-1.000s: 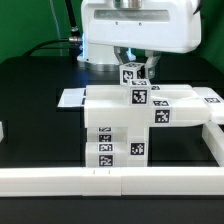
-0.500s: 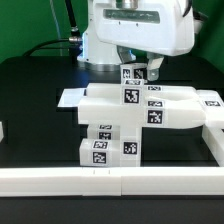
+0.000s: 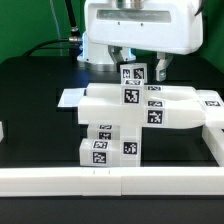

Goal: Assemble chair

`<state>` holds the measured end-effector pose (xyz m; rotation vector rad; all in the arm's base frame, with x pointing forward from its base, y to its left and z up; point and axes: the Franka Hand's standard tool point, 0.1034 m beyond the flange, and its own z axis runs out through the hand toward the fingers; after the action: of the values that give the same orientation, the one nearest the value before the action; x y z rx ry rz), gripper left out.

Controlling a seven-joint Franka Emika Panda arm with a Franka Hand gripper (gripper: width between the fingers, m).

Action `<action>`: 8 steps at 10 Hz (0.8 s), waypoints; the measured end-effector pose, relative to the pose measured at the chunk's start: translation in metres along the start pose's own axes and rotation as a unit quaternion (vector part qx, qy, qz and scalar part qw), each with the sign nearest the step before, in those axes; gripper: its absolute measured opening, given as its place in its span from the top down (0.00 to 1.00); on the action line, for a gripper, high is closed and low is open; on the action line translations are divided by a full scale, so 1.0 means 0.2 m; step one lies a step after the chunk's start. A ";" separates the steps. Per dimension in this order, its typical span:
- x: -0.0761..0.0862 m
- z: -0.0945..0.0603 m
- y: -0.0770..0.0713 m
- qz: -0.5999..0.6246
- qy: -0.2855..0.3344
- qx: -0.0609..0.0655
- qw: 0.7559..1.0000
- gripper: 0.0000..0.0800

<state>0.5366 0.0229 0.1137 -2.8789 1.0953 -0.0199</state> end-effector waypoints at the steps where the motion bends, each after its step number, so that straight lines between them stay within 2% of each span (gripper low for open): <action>1: 0.00 0.00 0.00 -0.047 0.000 0.000 0.999 0.19; 3: 0.00 0.00 0.00 -0.123 0.000 0.000 0.992 0.19; 4: 0.00 0.00 0.00 -0.179 0.003 -0.008 0.984 0.19; 8: 0.01 0.00 0.02 -0.349 0.004 -0.017 0.937 0.19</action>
Offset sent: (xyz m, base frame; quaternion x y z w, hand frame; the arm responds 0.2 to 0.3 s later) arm -0.0002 -0.0032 0.0026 -0.0600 0.0131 -0.2426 0.9682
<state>0.5365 0.0188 0.1137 -3.1220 0.0214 -0.0451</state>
